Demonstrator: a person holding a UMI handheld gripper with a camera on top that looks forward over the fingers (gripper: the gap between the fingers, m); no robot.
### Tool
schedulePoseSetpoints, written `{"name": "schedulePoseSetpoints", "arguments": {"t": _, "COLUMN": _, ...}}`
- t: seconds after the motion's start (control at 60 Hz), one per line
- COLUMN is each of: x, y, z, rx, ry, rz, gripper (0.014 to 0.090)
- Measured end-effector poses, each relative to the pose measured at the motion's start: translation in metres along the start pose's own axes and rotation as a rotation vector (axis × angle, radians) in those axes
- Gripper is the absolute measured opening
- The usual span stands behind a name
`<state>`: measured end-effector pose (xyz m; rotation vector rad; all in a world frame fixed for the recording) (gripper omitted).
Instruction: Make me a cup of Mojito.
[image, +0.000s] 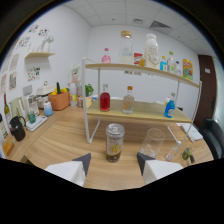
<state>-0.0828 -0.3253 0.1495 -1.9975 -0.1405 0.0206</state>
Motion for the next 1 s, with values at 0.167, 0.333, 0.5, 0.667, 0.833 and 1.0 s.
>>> {"name": "schedulePoseSetpoints", "arguments": {"t": 0.167, "x": 0.026, "y": 0.010, "z": -0.035, "rx": -0.047, "ry": 0.038, "rz": 0.014, "gripper": 0.0857}}
{"name": "schedulePoseSetpoints", "arguments": {"t": 0.333, "x": 0.058, "y": 0.019, "z": -0.052, "rx": -0.081, "ry": 0.079, "rz": 0.034, "gripper": 0.0857}}
{"name": "schedulePoseSetpoints", "arguments": {"t": 0.5, "x": 0.084, "y": 0.021, "z": -0.060, "rx": -0.097, "ry": 0.103, "rz": 0.043, "gripper": 0.0856}}
{"name": "schedulePoseSetpoints", "arguments": {"t": 0.667, "x": 0.102, "y": 0.026, "z": -0.065, "rx": -0.117, "ry": 0.109, "rz": 0.058, "gripper": 0.0856}}
{"name": "schedulePoseSetpoints", "arguments": {"t": 0.833, "x": 0.108, "y": 0.032, "z": -0.068, "rx": -0.135, "ry": 0.105, "rz": 0.064, "gripper": 0.0857}}
{"name": "schedulePoseSetpoints", "arguments": {"t": 1.0, "x": 0.114, "y": 0.029, "z": -0.070, "rx": -0.128, "ry": 0.096, "rz": 0.050, "gripper": 0.0858}}
